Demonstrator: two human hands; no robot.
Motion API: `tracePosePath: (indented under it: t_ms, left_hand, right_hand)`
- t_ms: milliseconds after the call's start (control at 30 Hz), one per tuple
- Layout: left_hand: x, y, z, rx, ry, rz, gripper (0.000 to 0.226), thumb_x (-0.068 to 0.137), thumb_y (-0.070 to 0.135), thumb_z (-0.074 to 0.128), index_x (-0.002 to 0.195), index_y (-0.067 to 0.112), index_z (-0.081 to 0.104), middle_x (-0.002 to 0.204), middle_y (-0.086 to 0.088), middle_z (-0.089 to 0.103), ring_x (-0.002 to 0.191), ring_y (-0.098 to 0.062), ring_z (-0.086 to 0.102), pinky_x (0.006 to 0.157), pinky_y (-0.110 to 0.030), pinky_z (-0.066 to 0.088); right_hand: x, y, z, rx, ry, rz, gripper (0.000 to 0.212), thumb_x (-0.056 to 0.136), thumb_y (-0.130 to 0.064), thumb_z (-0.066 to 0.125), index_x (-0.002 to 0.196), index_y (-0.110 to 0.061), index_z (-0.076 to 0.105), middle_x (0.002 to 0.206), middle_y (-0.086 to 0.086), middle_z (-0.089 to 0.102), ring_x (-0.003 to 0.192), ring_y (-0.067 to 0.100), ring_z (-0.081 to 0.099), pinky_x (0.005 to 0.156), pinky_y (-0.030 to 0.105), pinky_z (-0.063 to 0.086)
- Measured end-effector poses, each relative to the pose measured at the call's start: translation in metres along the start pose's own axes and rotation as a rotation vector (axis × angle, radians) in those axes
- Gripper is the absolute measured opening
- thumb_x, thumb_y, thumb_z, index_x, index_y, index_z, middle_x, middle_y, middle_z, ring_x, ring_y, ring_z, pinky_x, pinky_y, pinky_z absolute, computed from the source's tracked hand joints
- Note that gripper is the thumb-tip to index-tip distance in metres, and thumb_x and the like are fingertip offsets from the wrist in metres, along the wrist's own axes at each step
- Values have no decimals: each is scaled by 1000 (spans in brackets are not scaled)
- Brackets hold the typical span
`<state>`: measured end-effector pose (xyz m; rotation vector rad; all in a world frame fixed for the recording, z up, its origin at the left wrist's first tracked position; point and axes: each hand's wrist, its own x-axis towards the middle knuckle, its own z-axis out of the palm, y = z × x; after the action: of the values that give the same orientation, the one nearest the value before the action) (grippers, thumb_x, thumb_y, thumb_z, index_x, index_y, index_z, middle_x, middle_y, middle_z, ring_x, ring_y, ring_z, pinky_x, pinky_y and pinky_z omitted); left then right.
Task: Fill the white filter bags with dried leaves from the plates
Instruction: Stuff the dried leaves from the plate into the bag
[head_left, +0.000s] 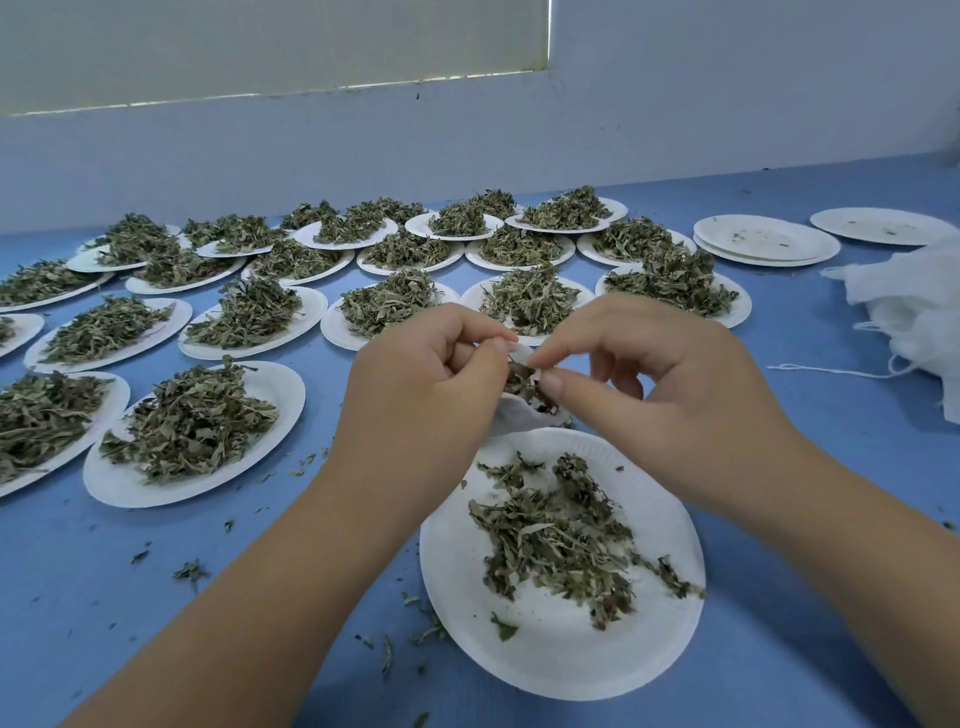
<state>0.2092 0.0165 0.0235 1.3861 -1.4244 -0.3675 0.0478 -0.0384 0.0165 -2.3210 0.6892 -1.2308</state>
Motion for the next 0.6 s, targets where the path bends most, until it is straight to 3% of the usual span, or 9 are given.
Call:
tracePosePath:
  t_ms: [167, 400, 600]
  left_hand:
    - [0, 0, 1, -17, 16, -2, 20, 91, 10, 59, 80, 23, 69, 54, -11, 48, 43, -3, 38, 44, -8, 30]
    - [-1, 0, 3, -6, 5, 35, 23, 92, 5, 58, 79, 22, 68, 53, -13, 46, 42, -5, 37, 43, -6, 30]
    - [-1, -1, 4, 11, 10, 37, 20, 91, 5, 59, 80, 19, 69, 52, -11, 45, 44, -5, 38, 46, -6, 30]
  right_hand:
    - [2, 10, -1, 119, -44, 254, 22, 75, -39, 76, 92, -37, 62, 86, -22, 59, 55, 1, 52, 54, 8, 38]
    - [2, 9, 5, 22, 47, 159, 20, 76, -12, 79, 75, -28, 66, 74, -12, 63, 63, 9, 58, 57, 16, 45]
    - [-1, 0, 5, 44, 100, 82, 21, 72, -20, 80, 77, -31, 62, 73, -13, 65, 65, 5, 60, 56, 12, 43]
